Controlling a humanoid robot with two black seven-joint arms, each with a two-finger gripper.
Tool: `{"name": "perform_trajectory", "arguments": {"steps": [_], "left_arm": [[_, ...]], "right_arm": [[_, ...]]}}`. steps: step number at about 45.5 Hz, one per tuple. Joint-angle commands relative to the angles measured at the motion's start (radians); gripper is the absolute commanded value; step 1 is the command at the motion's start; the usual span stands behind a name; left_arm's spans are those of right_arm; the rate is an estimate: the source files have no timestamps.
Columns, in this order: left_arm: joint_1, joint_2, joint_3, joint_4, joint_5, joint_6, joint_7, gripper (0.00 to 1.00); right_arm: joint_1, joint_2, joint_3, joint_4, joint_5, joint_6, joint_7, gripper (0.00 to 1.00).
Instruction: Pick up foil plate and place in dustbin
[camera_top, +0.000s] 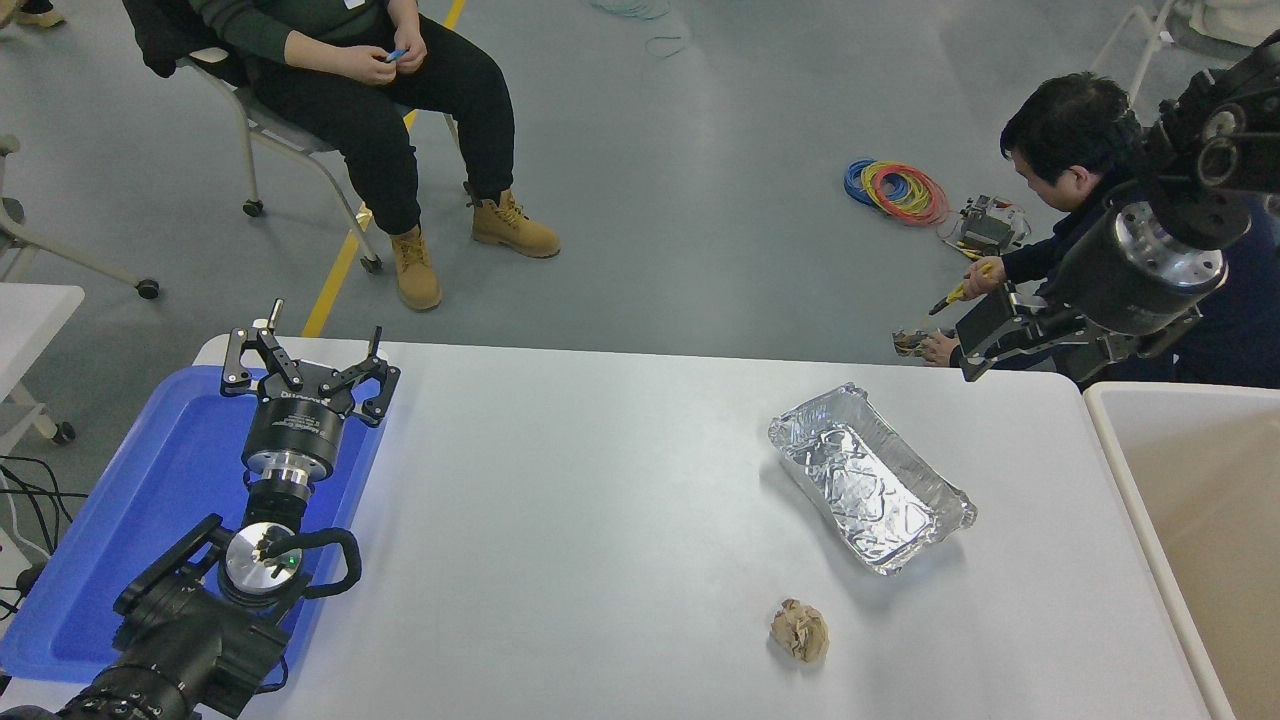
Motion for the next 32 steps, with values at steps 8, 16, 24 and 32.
{"name": "perform_trajectory", "arguments": {"steps": [8, 16, 24, 32], "left_arm": [[0.000, 0.000, 0.000, 0.000, 0.000, 0.000, 0.000, 1.00], [0.000, 0.001, 0.000, 0.000, 0.000, 0.000, 0.000, 1.00], [0.000, 0.000, 0.000, 0.000, 0.000, 0.000, 0.000, 1.00], [0.000, 0.000, 0.000, 0.000, 0.000, 0.000, 0.000, 1.00]], "right_arm": [[-0.037, 0.001, -0.009, -0.084, 0.006, 0.000, 0.005, 1.00], [-0.097, 0.000, -0.004, -0.084, 0.143, 0.000, 0.004, 1.00], [-0.181, 0.021, -0.052, -0.086, 0.286, -0.040, 0.000, 1.00], [-0.293, 0.036, -0.059, -0.084, 0.306, -0.218, -0.001, 1.00]]}}
